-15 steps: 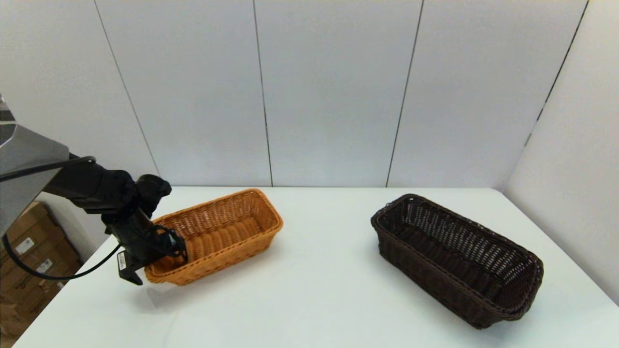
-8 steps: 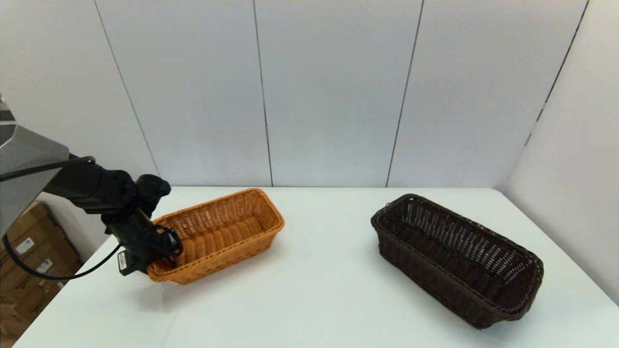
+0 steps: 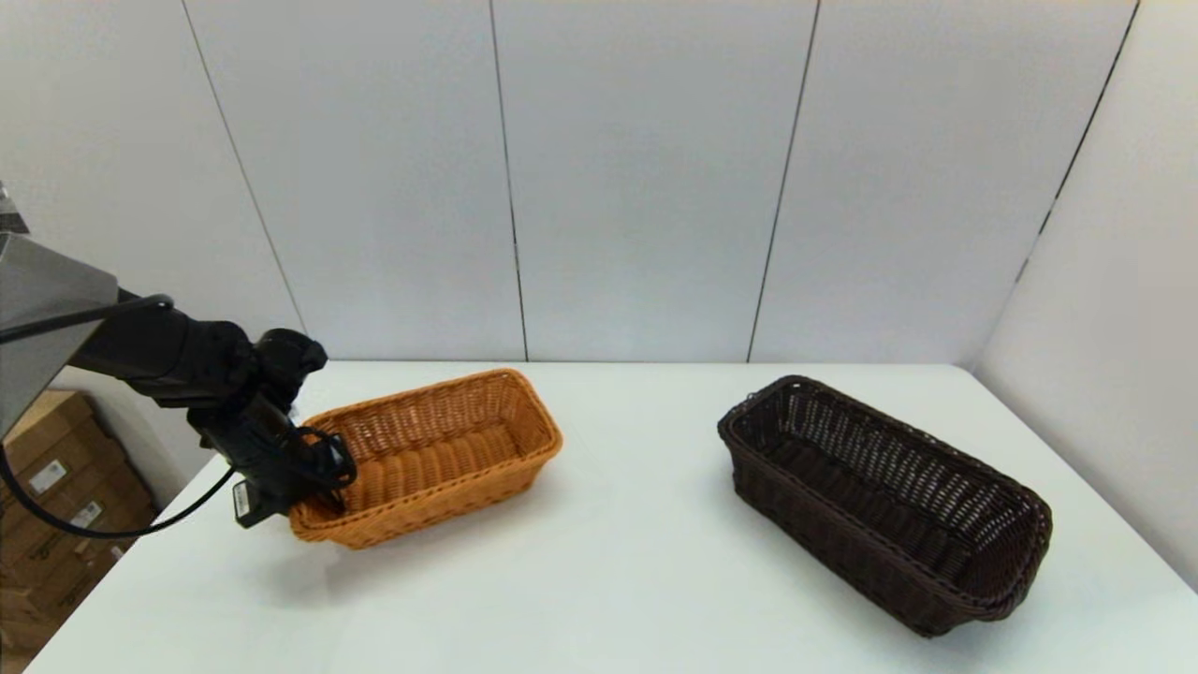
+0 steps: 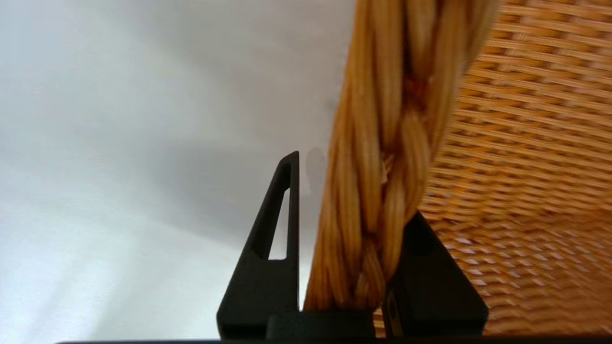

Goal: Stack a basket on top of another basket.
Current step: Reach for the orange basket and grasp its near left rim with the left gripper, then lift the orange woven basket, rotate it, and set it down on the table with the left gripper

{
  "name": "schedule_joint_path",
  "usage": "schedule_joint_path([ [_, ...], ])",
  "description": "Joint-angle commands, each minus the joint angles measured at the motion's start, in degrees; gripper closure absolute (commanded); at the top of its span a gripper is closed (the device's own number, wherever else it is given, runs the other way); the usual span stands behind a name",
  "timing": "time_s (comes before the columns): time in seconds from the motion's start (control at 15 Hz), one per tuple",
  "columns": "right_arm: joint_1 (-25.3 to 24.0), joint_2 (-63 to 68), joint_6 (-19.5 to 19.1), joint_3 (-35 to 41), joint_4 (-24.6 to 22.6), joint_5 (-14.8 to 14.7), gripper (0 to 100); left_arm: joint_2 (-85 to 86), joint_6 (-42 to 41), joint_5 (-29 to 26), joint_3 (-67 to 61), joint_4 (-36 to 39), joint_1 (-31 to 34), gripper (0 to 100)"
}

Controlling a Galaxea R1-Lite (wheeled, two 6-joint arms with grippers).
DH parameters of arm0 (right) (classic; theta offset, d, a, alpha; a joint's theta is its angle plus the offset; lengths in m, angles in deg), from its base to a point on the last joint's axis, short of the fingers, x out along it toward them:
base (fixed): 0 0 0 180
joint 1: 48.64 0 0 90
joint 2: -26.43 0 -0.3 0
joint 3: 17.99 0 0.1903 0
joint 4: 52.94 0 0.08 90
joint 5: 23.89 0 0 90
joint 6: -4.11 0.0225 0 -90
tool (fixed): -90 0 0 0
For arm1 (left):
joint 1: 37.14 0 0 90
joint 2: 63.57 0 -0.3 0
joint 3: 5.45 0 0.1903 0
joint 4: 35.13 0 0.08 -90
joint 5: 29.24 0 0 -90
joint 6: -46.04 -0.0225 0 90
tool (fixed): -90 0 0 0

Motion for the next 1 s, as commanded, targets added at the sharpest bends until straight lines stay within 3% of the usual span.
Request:
schedule_joint_path([
  [0.07, -0.01, -0.02, -0.02, 0.00, 0.00, -0.04, 0, 3.34, -1.29, -7.77, -0.34, -0.24, -0.67, 100],
  [0.53, -0.01, -0.02, -0.02, 0.00, 0.00, 0.04, 0, 5.45, -9.55, -17.08, -0.87, -0.16, -8.41, 100],
  [1.0, -0.01, -0.02, -0.02, 0.00, 0.00, 0.04, 0, 1.59, -12.10, -16.65, 0.54, 0.11, -17.46, 100],
])
